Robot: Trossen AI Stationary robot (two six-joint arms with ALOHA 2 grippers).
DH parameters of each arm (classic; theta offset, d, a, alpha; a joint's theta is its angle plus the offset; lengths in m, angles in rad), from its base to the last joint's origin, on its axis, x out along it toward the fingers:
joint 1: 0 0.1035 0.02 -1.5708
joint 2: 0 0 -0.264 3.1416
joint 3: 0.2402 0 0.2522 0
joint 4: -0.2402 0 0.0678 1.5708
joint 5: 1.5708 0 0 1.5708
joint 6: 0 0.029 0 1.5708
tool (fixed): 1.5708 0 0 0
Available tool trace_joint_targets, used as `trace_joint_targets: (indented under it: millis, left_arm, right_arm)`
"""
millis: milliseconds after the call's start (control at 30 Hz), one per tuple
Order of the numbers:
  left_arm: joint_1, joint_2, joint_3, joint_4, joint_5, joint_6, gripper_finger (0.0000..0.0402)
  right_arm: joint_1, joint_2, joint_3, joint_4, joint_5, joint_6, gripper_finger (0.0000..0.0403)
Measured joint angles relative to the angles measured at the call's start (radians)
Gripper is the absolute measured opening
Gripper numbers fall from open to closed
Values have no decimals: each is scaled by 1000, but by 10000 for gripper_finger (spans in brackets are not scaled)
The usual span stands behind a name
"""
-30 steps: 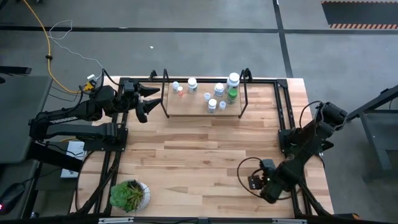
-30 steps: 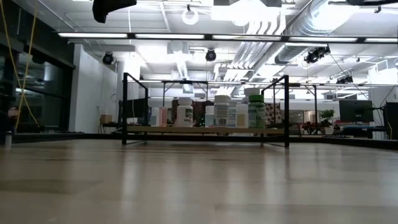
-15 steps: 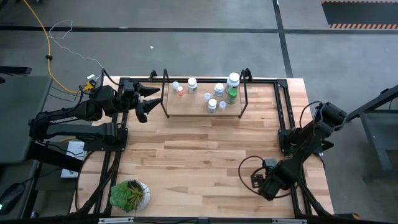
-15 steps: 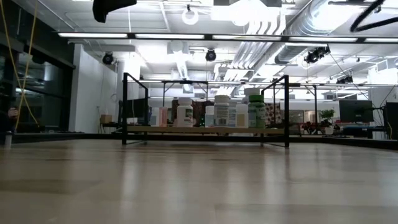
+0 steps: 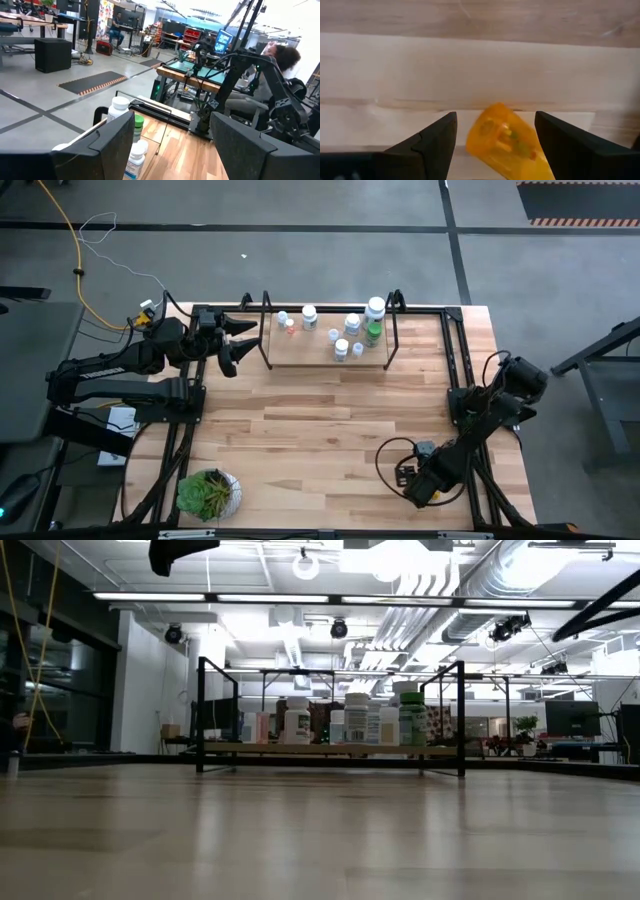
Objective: Pick and place medicine bottles onto shelf by color
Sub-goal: Put the orange pill bottle on the shelf
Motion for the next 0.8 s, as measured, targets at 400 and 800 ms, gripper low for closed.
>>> trace_joint_targets:
  millis: [400,800]
  left_arm:
    - [0,0,0,1,-3,0,250]
    - [0,0,0,1,-3,0,250]
  right_arm:
    - [-3,15,0,0,-12,-198,259]
    - [-22,14,0,8,-112,-577,259]
